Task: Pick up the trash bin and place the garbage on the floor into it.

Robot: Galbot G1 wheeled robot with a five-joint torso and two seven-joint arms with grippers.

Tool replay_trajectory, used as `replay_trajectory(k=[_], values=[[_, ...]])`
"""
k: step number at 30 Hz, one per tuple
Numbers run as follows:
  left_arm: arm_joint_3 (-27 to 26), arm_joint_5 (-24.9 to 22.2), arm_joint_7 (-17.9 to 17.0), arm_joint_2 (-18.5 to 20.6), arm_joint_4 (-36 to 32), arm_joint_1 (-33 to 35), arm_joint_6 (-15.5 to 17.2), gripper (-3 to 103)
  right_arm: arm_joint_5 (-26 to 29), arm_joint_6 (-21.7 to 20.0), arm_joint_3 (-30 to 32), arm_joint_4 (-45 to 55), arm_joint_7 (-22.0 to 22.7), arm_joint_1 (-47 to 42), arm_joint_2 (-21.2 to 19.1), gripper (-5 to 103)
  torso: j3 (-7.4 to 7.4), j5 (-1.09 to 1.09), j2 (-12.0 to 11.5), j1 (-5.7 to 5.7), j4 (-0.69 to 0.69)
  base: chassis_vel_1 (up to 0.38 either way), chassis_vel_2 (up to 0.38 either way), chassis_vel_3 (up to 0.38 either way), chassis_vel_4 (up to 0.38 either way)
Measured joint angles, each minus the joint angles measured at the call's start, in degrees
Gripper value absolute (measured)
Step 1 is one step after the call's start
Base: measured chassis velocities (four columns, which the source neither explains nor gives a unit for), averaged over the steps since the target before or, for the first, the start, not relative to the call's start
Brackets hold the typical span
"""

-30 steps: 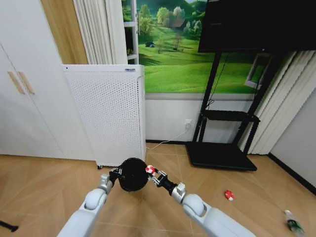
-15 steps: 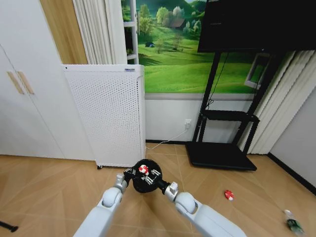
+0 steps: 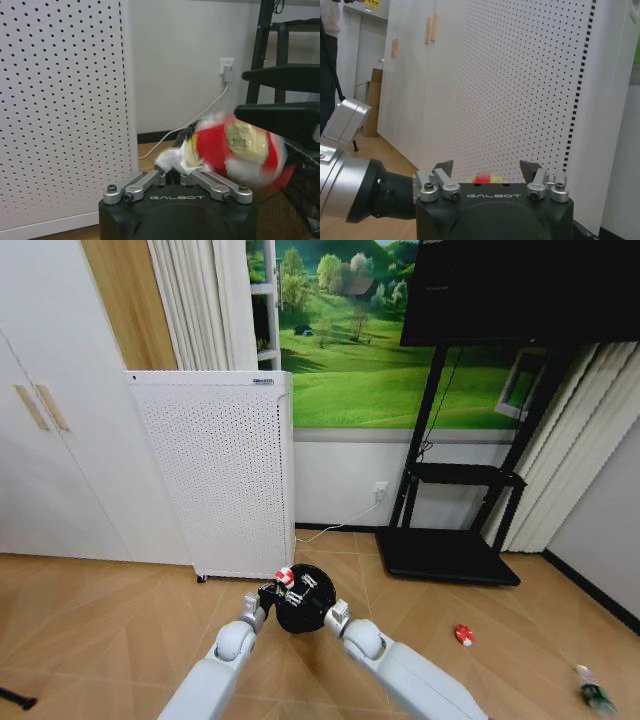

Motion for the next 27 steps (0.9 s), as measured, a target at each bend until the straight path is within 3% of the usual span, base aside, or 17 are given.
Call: replay_trajectory(k=[1, 2, 4, 5, 7, 8, 20, 27], values=[[0.0, 0.0, 0.0, 0.0, 0.0, 0.0, 0.0, 7, 0.0, 0.0, 0.0, 0.0, 0.0, 0.0, 0.0, 69, 0.0, 0.0, 0.0, 0.0, 0.0, 0.0, 0.0, 0.0, 0.0], [0.0, 0.0, 0.0, 0.0, 0.0, 0.0, 0.0, 7, 0.1, -0.1, 0.1, 0.0, -0.1, 0.0, -0.3, 80, 0.0, 0.0, 0.0, 0.0, 0.0, 0.0, 0.0, 0.0, 0.0], [0.0, 0.0, 0.1, 0.0, 0.0, -0.1, 0.0, 7, 0.2, -0.2, 0.2, 0.1, -0.3, 0.0, -0.6, 80, 0.0, 0.0, 0.0, 0.0, 0.0, 0.0, 0.0, 0.0, 0.0], [0.0, 0.0, 0.1, 0.0, 0.0, -0.1, 0.0, 7, 0.2, -0.2, 0.3, 0.2, -0.4, 0.0, -0.9, 90, 0.0, 0.0, 0.0, 0.0, 0.0, 0.0, 0.0, 0.0, 0.0], [0.0, 0.0, 0.1, 0.0, 0.1, -0.1, 0.0, 7, 0.3, -0.2, 0.4, 0.2, -0.4, 0.0, -1.1, 90, 0.0, 0.0, 0.0, 0.0, 0.0, 0.0, 0.0, 0.0, 0.0], [0.0, 0.0, 0.1, 0.0, 0.1, -0.1, 0.0, 7, 0.3, -0.2, 0.6, 0.4, -0.5, 0.0, -1.4, 99, 0.0, 0.0, 0.0, 0.0, 0.0, 0.0, 0.0, 0.0, 0.0], [-2.5, -0.3, 0.2, 1.8, -2.7, 1.9, 0.0, 7, 1.2, -2.1, 4.1, 1.4, 1.6, -2.7, -4.6, 100, 0.0, 0.0, 0.0, 0.0, 0.0, 0.0, 0.0, 0.0, 0.0], [-8.3, -0.4, 0.1, 3.3, -7.1, 7.5, 0.0, 7, 1.1, -3.4, 11.4, 0.5, 4.1, -8.3, -5.6, 100, 0.0, 0.0, 0.0, 0.0, 0.01, 0.0, 0.0, 0.0, 0.0]])
